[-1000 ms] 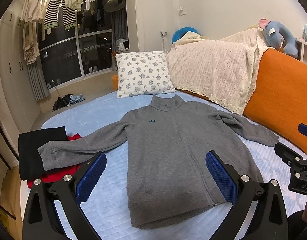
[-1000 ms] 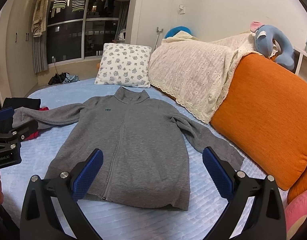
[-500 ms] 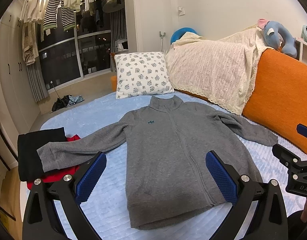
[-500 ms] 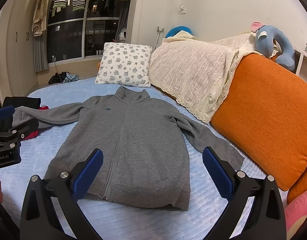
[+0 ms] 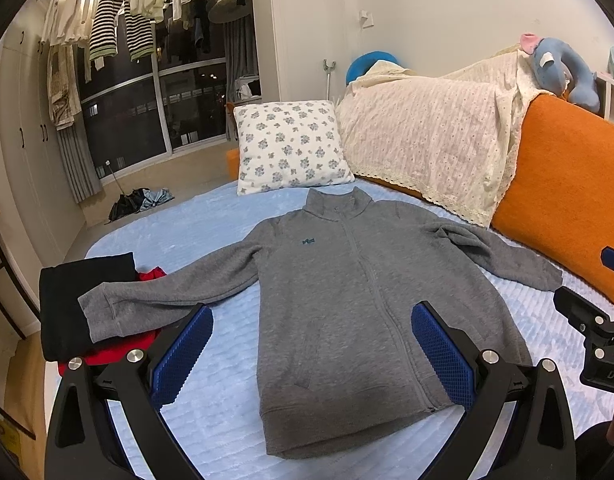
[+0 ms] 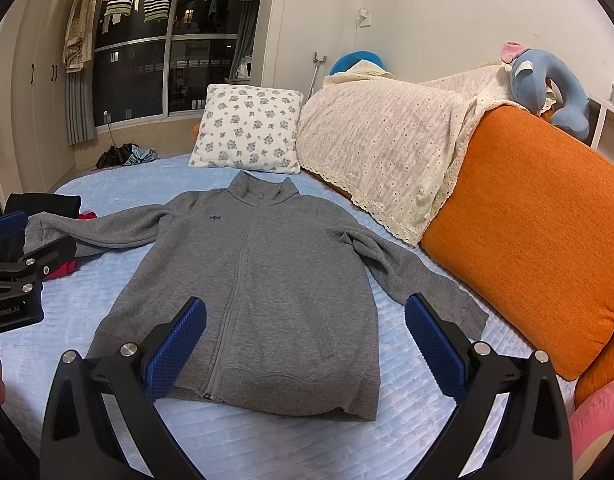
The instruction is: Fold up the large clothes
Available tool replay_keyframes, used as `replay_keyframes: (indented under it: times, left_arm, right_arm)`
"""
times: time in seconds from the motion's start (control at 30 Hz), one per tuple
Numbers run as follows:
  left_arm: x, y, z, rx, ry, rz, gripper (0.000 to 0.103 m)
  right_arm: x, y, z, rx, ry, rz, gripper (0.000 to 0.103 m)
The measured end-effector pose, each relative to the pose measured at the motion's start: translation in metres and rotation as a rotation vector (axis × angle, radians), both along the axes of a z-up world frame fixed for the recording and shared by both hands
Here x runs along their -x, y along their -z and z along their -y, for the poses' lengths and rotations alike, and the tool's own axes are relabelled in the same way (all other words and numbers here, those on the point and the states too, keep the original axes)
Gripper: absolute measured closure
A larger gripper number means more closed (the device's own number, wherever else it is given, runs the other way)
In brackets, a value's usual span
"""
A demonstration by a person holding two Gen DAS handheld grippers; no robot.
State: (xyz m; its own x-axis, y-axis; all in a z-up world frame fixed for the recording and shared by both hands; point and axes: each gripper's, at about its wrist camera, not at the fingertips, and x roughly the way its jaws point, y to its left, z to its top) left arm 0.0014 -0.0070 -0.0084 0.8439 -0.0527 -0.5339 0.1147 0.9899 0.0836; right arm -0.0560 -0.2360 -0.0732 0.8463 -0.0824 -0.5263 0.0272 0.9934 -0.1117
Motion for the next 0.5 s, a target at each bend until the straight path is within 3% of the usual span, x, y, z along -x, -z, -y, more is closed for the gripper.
replay_keyframes:
  times: [0.37, 0.5]
  left_arm:
    - [-0.004, -0.001, 0.008, 0.003, 0.018, 0.009, 0.002]
    - [-0.013, 0.001, 0.016, 0.042, 0.047, -0.001, 0.002]
  right_arm:
    - [-0.002, 0.004, 0.006, -0.008, 0.005, 0.001, 0.005]
    - [-0.009, 0.007, 0.019, -0.019, 0.024, -0.004, 0.005]
